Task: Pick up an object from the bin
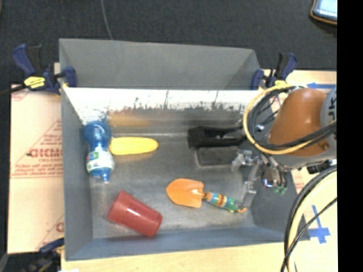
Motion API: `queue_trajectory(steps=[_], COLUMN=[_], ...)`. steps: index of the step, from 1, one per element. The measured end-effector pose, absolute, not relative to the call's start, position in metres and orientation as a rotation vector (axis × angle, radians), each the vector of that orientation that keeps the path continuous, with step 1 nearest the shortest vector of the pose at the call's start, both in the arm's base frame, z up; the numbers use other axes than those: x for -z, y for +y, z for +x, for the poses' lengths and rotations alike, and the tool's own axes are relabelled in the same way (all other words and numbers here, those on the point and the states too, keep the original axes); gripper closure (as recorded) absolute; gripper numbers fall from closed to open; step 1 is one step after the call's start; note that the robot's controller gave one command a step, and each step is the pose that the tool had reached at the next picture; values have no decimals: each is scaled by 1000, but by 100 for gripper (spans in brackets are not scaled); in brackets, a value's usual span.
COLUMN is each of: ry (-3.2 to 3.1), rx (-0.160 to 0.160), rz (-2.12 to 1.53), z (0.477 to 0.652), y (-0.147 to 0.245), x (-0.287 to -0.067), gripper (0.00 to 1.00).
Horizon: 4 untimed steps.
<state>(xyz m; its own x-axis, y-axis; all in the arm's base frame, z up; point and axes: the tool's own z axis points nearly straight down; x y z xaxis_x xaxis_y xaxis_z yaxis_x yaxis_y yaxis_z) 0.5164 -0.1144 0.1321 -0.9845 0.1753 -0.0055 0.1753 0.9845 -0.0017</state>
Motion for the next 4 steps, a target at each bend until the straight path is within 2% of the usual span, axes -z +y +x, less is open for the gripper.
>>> queue_trajectory(steps=[1,2,3,4], ry=[3114,3128,3115,3113], rx=[5,7,1,7], rz=[334,174,326,287], z=[514,511,507,516], y=[-105,-106,-81,-74], x=[-129,-224,-140,-125], gripper=[0,0,0,0])
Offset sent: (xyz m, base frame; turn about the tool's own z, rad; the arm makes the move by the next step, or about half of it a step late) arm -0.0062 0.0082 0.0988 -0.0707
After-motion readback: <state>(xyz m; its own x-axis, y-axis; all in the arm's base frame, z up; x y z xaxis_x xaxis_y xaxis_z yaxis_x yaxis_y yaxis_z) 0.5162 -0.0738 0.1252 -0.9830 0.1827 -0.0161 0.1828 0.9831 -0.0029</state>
